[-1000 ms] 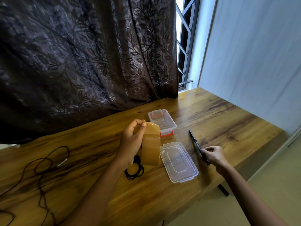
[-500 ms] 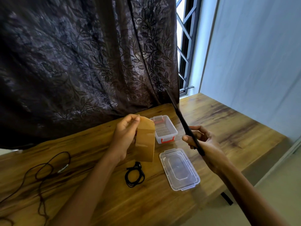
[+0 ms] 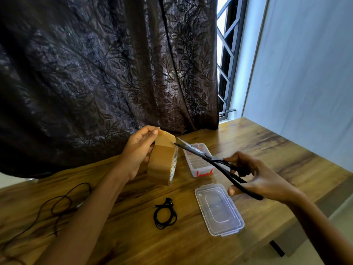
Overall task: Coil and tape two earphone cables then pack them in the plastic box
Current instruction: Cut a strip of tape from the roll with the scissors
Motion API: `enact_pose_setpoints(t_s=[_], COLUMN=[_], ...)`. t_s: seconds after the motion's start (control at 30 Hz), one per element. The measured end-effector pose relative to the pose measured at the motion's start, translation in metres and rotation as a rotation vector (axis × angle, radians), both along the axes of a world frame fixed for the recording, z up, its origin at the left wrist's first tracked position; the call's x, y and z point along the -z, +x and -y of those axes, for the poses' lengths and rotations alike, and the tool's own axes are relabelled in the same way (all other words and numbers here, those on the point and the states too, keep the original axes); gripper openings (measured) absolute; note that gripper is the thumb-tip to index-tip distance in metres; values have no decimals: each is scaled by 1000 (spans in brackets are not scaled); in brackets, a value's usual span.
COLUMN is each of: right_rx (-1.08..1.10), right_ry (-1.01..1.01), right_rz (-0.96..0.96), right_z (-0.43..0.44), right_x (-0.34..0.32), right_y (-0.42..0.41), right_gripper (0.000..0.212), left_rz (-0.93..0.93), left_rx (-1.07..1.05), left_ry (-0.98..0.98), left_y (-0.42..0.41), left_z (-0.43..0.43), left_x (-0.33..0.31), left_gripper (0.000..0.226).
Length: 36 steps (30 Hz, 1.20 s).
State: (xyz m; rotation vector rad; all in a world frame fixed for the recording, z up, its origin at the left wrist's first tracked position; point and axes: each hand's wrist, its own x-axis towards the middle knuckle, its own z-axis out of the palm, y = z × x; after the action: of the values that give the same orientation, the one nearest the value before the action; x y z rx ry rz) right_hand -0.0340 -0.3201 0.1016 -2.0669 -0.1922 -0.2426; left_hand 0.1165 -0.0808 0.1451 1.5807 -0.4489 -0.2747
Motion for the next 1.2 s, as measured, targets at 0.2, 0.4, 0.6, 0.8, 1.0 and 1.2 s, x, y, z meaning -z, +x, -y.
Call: enact_pose_setpoints(t_s=[0.2, 0.4, 0.6, 0.8, 1.0, 1.2], right_rx=[13, -2, -3, -46, -55, -40], right_ry=[-120, -167, -187, -196, -231, -270], right_rz=[-7, 5, 12, 15, 25, 75], right_z=[1, -7, -9, -17, -18, -19], right_x=[-9, -18, -22, -29, -34, -36], right_y=[8, 14, 18, 20, 23, 23], right_gripper=[68, 65, 64, 54, 57, 54], left_rz=[-10, -33, -31, -29, -32, -35], left_rx=[36, 71, 76, 100, 110, 121], left_ry=[21, 36, 56, 68, 70, 62], left_y=[-2, -3, -1, -1, 2, 5], left_z=[-1, 1, 1, 4, 5, 6], left_x=[-1, 2, 6, 9, 11, 12], left_gripper=[20, 24, 22, 20, 23, 21])
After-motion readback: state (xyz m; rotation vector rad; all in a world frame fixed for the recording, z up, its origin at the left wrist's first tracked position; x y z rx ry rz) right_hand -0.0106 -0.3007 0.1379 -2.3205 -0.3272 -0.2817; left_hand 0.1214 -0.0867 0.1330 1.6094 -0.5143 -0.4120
